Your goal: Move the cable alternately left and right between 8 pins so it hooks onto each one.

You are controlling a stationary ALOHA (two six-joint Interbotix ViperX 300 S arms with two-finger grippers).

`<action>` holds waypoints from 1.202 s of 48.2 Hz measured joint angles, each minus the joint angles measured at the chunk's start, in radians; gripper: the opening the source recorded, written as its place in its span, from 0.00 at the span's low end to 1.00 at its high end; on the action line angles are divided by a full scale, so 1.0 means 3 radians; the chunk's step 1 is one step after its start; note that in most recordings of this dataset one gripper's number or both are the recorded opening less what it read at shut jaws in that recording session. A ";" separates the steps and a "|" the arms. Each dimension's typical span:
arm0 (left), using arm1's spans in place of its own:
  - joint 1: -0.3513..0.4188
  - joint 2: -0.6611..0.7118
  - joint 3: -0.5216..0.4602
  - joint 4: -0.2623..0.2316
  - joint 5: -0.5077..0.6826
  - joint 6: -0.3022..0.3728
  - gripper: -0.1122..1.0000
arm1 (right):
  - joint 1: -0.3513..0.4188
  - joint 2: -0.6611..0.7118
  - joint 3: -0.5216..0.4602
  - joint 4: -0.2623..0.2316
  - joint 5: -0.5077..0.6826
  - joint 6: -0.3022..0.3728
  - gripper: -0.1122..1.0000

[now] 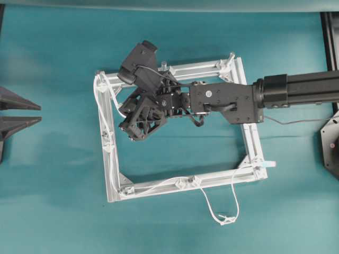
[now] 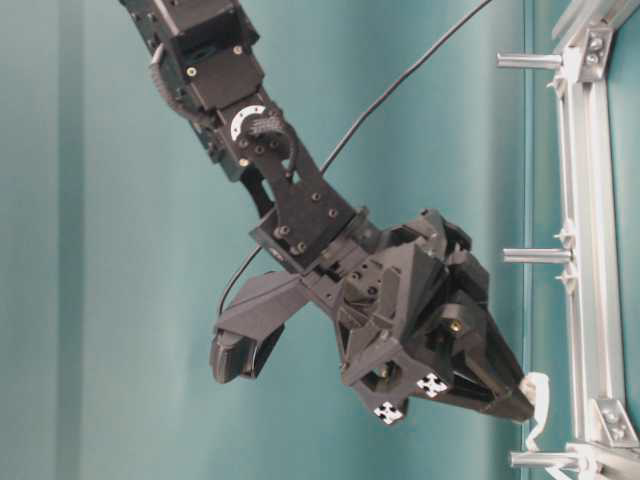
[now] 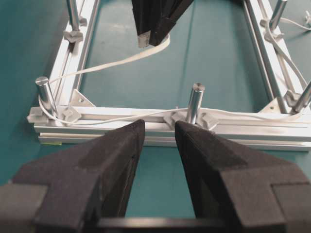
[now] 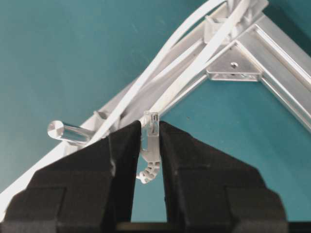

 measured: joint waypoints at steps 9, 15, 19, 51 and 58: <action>0.0000 0.0000 0.0000 0.0000 0.0000 0.0005 0.50 | 0.0015 0.0000 0.0041 0.0000 -0.0148 -0.0005 0.24; 0.0000 0.0000 0.0000 0.0000 0.0000 0.0000 0.50 | 0.0041 -0.0031 0.0159 0.0000 -0.0102 -0.0005 0.24; 0.0000 0.0000 0.0000 0.0000 0.0000 0.0000 0.50 | 0.0046 -0.0112 0.0297 0.0000 -0.0092 0.0000 0.24; 0.0000 0.0000 0.0000 0.0000 0.0000 0.0000 0.50 | -0.0424 -0.1079 0.1416 0.0005 -0.0128 -0.0020 0.24; 0.0000 0.0000 0.0000 0.0000 0.0000 0.0000 0.50 | -0.0516 -0.1268 0.1626 -0.0010 -0.0118 -0.0036 0.24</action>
